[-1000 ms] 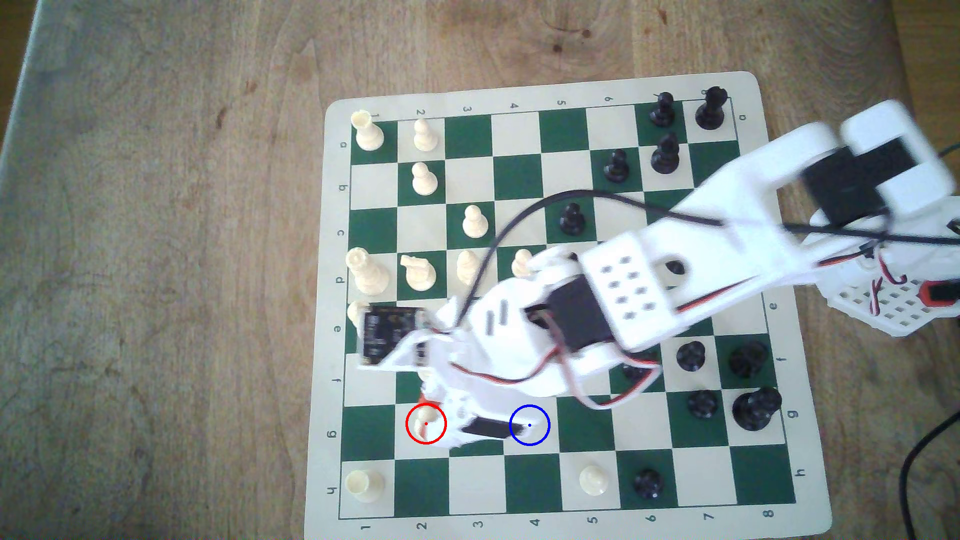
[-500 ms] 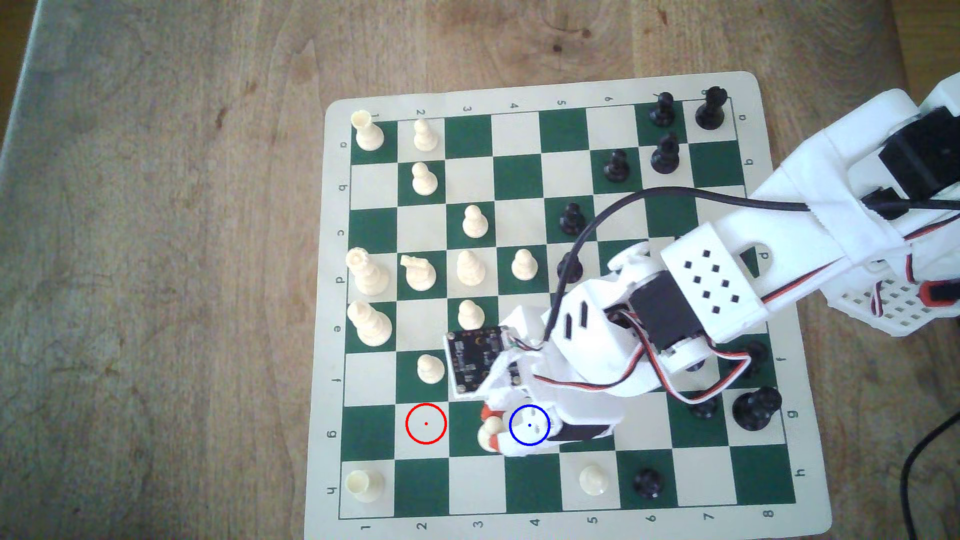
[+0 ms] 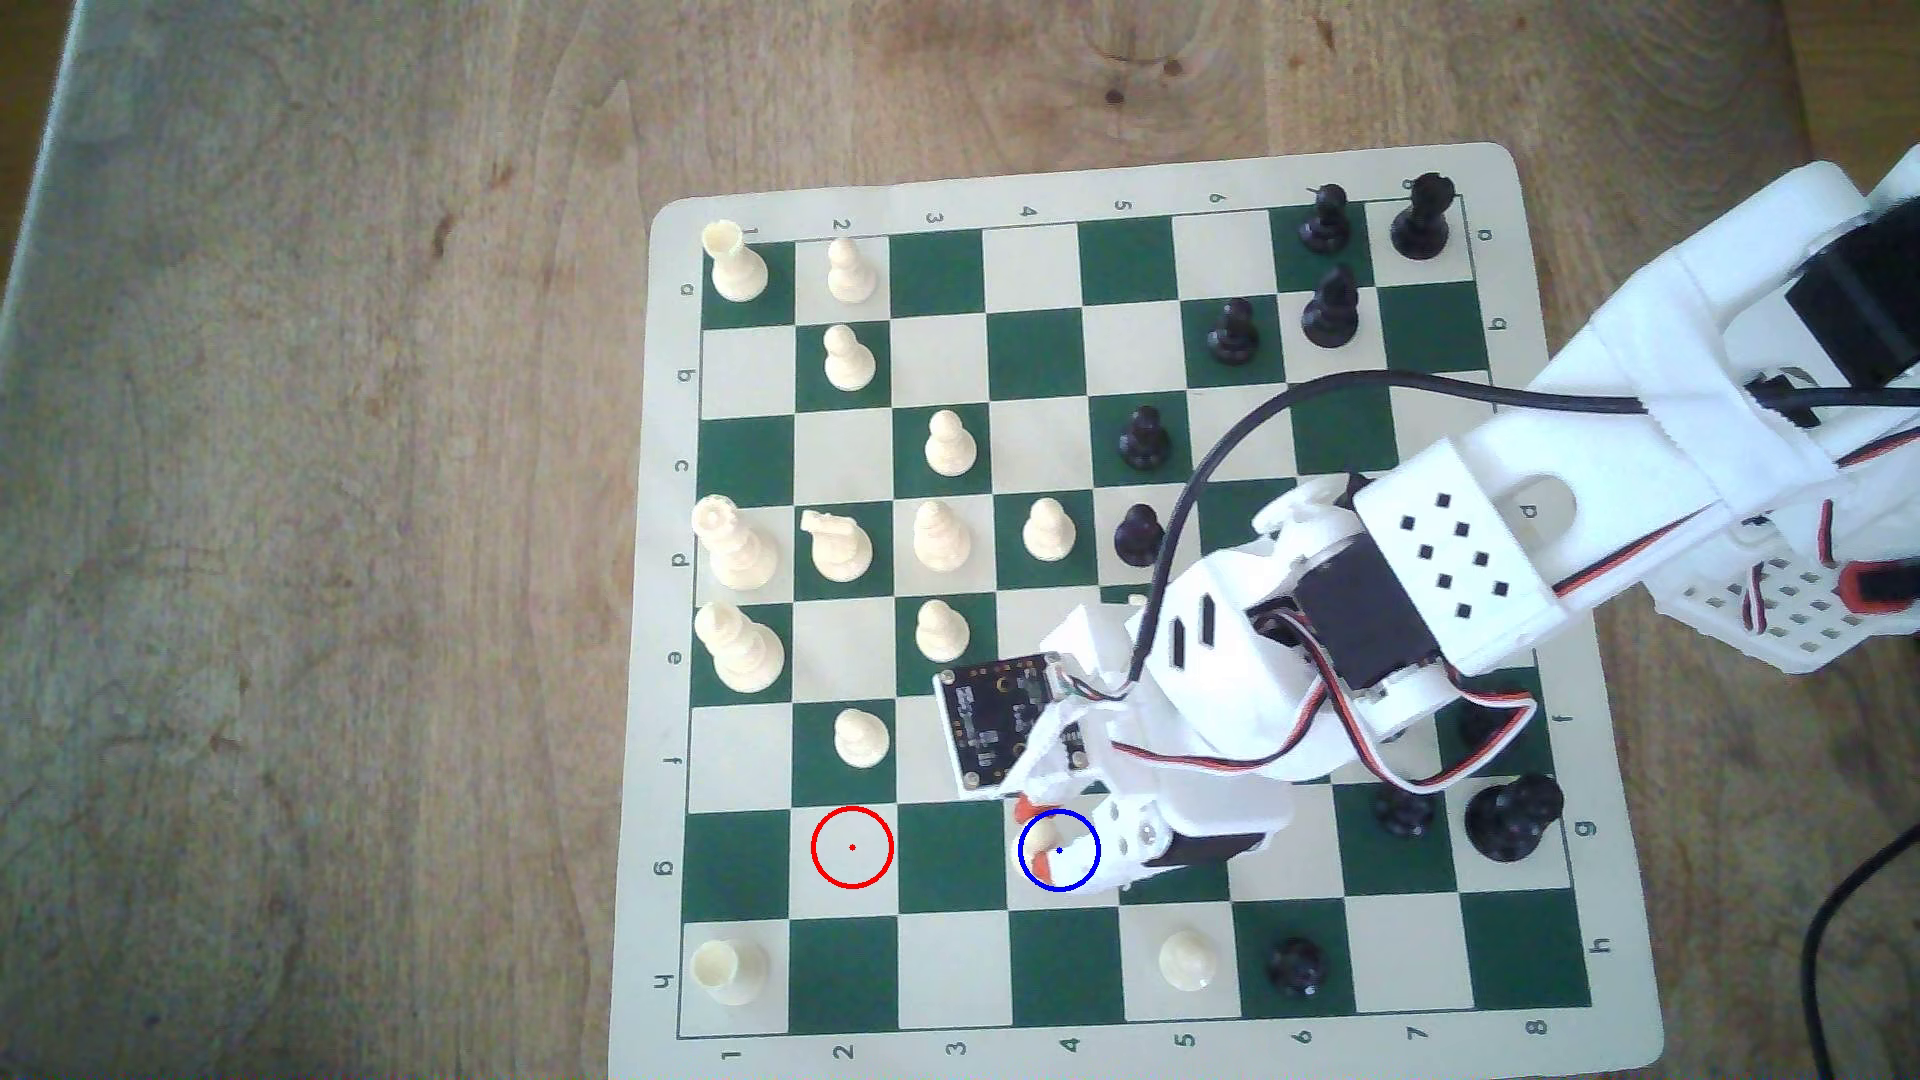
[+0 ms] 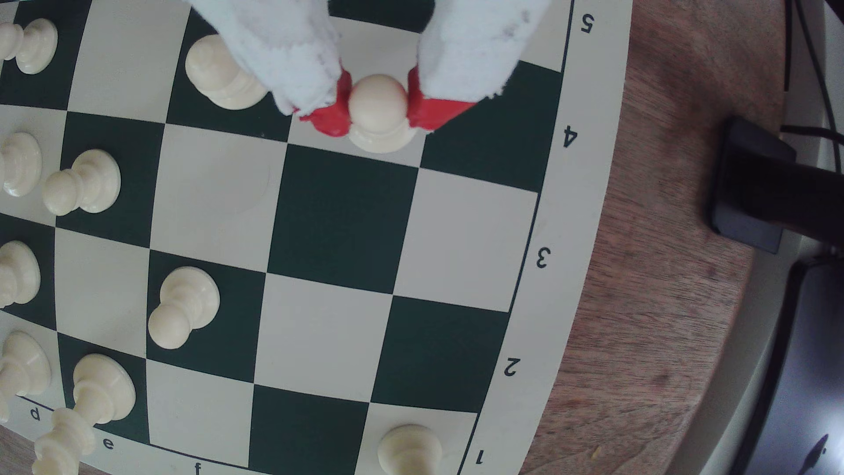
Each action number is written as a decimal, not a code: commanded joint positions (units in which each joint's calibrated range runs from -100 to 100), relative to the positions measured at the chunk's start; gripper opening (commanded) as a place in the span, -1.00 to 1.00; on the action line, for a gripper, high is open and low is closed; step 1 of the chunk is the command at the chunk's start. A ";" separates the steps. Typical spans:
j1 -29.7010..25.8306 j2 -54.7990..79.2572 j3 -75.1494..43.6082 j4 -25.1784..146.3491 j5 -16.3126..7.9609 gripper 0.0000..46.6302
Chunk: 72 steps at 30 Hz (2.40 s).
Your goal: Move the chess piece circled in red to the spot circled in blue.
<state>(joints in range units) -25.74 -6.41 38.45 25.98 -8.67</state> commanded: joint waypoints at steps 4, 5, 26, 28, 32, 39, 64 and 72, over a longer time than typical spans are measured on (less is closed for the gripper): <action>-0.35 -4.29 -0.92 -0.59 0.24 -0.97; -0.35 -4.12 -0.92 -0.51 0.24 -0.97; -1.36 0.98 -0.38 0.97 0.68 -0.96; -1.21 1.15 -0.38 0.97 0.83 -0.96; -0.74 2.08 -0.65 0.89 1.03 -0.96; -0.27 4.12 -1.19 -0.42 1.51 -0.96; 0.43 2.50 -3.10 -1.65 1.61 -0.97; -0.97 -2.33 -3.28 3.10 1.22 -0.98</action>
<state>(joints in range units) -25.88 -1.97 38.36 28.05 -7.11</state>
